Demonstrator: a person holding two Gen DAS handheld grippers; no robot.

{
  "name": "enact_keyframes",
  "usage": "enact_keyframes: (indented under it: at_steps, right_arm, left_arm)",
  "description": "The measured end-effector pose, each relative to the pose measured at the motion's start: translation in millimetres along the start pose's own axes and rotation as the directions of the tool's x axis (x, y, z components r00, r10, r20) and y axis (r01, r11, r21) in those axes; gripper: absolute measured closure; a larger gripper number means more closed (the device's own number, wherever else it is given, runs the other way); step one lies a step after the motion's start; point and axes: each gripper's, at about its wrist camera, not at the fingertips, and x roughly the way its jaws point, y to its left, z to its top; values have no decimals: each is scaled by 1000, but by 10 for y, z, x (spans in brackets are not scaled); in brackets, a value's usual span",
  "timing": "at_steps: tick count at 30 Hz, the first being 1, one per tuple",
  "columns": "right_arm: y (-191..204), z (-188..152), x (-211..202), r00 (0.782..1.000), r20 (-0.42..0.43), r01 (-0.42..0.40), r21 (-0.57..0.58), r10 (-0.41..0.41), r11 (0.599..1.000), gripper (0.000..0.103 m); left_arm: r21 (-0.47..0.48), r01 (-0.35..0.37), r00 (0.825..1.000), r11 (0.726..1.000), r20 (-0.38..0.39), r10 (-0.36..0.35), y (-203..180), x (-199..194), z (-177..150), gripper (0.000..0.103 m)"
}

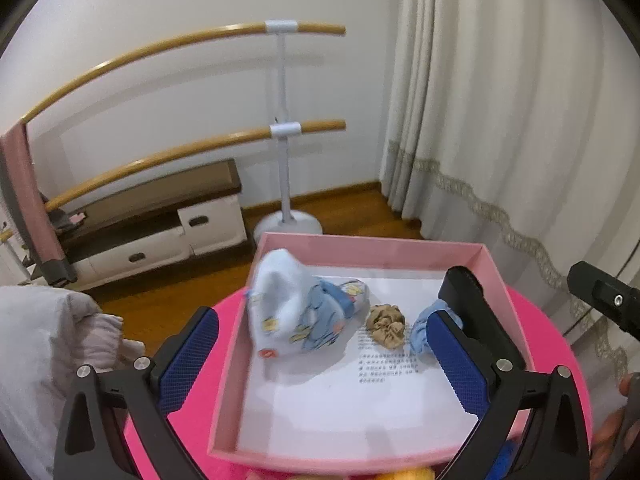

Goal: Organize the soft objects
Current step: 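Withdraw both tools from the box and pull back from the table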

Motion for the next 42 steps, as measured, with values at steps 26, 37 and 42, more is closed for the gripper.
enact_keyframes:
  at_steps: [26,37,42]
  right_arm:
    - [768,-1235,-2043,952,287,176,-229,-106,957,0]
    - [805,-1556,-2275,955,284,160,-253,-85,954,0]
    - [834,-1631,-2339,954,291,147,-266,-66,953,0]
  left_arm:
    - [-38,-67,953,997,293,75,229,-2232,-2007,0]
    - [-35,-70,949,997,304,77,154,-2825,-2519,0]
    - [-48,-70,953,996,292,81,189,-3031,-2592,0]
